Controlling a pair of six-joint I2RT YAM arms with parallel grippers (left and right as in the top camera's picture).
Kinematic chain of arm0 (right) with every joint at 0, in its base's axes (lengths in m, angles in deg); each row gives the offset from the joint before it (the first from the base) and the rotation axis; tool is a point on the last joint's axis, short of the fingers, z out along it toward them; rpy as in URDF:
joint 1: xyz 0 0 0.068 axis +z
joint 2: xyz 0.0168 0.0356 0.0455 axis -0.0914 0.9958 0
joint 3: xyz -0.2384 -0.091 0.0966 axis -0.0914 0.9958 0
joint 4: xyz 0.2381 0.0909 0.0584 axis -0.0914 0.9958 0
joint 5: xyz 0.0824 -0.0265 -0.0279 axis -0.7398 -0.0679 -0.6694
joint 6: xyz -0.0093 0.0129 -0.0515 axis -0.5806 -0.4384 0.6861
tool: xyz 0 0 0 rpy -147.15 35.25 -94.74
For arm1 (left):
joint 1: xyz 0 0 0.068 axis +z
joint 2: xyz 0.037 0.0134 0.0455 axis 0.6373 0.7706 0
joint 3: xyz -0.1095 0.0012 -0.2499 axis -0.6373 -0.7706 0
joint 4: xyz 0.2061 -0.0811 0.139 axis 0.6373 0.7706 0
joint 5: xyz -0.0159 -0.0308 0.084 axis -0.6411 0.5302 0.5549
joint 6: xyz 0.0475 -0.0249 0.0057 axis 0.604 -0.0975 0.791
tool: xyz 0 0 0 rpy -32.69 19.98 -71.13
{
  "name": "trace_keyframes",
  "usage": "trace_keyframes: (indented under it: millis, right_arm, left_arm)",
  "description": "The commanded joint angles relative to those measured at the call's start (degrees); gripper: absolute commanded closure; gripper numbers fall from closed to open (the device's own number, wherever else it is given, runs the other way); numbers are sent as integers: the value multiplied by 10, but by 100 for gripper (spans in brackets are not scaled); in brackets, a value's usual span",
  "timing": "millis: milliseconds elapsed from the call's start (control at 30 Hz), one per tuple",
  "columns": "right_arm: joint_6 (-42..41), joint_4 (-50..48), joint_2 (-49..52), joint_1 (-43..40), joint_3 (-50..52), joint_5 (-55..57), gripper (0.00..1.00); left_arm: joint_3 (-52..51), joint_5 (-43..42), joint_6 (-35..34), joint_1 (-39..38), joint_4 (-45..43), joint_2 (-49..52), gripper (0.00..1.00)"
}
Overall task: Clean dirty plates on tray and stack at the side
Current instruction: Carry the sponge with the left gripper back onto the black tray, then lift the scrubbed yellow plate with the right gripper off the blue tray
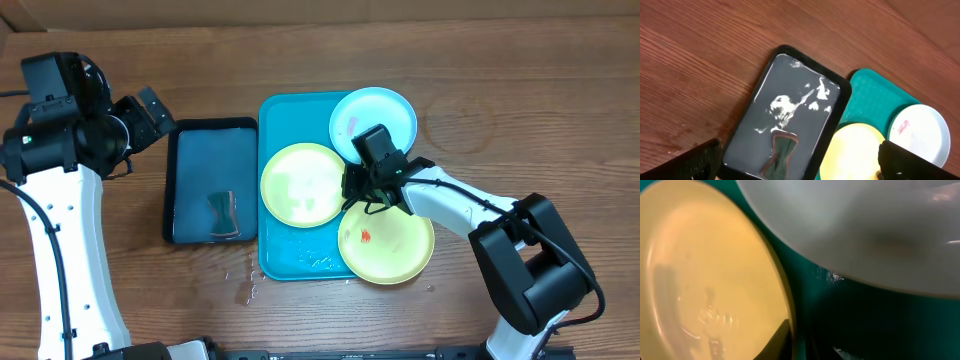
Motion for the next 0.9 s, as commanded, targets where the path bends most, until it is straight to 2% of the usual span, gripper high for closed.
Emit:
trace_keyframes:
  millis: [0, 200, 400, 567, 867]
  right_arm:
    - [-4, -2, 8, 2, 2, -6, 96]
    - [-3, -3, -3, -14, 0, -43, 96]
    - [-3, 36, -22, -30, -19, -80, 96]
    - [1, 87, -34, -33, -48, -78, 96]
    - [14, 224, -35, -19, -175, -17, 96]
  left_arm:
    - [7, -1, -12, -1, 1, 5, 0]
    - [7, -1, -12, -1, 1, 7, 0]
    - [7, -1, -12, -1, 1, 8, 0]
    - [7, -1, -12, -1, 1, 8, 0]
    - [7, -1, -12, -1, 1, 8, 0]
